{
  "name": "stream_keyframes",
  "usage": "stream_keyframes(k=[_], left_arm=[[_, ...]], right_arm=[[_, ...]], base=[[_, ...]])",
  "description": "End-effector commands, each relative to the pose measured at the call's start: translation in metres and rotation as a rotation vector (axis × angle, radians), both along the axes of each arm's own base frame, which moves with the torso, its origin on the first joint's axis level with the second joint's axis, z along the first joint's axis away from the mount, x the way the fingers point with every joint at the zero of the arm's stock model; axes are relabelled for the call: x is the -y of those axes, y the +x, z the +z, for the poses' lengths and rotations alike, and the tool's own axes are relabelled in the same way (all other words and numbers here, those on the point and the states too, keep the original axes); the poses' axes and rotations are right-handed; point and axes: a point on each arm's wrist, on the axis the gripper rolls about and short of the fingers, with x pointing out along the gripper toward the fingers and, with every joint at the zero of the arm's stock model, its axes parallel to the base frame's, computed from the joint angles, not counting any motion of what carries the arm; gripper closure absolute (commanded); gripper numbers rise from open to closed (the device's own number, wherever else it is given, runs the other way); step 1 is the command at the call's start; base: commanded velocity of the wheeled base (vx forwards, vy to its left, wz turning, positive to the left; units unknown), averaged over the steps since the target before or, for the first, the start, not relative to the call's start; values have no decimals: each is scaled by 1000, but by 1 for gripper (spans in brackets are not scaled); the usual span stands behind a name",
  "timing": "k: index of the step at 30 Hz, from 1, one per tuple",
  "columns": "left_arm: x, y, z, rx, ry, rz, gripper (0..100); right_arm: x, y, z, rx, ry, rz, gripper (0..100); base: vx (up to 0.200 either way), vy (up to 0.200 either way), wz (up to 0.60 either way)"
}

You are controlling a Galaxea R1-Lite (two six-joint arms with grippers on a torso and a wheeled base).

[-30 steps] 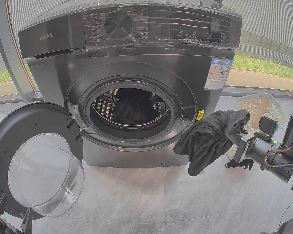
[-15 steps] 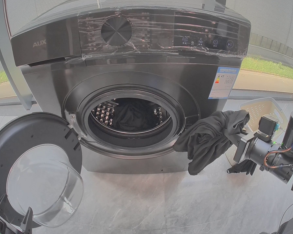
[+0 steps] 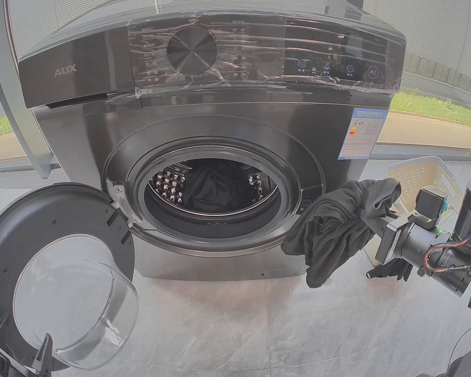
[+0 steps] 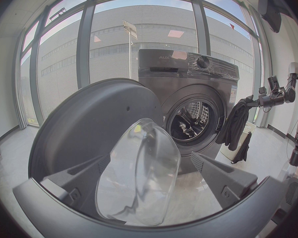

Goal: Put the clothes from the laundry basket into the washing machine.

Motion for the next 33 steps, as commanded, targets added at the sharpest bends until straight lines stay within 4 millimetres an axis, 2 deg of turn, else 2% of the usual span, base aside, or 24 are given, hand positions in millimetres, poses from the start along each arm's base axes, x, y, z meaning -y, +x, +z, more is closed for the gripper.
stream_keyframes(k=[1,17,24,33], left_arm=[[0,0,-5,1,0,0,0],[0,0,-5,3,7,3,0],[0,0,-5,3,8,5,0],[0,0,-5,1,16,7,0]], right_arm=[[0,0,-1,-2,-2,0,100],[-8,-8,-5,-23,4,96,100],[-21,-15,-5,-31,11,228,100],[-31,-22,-6,-54,46,275,100]], base=[[0,0,0],[0,0,0],[0,0,0],[0,0,0]])
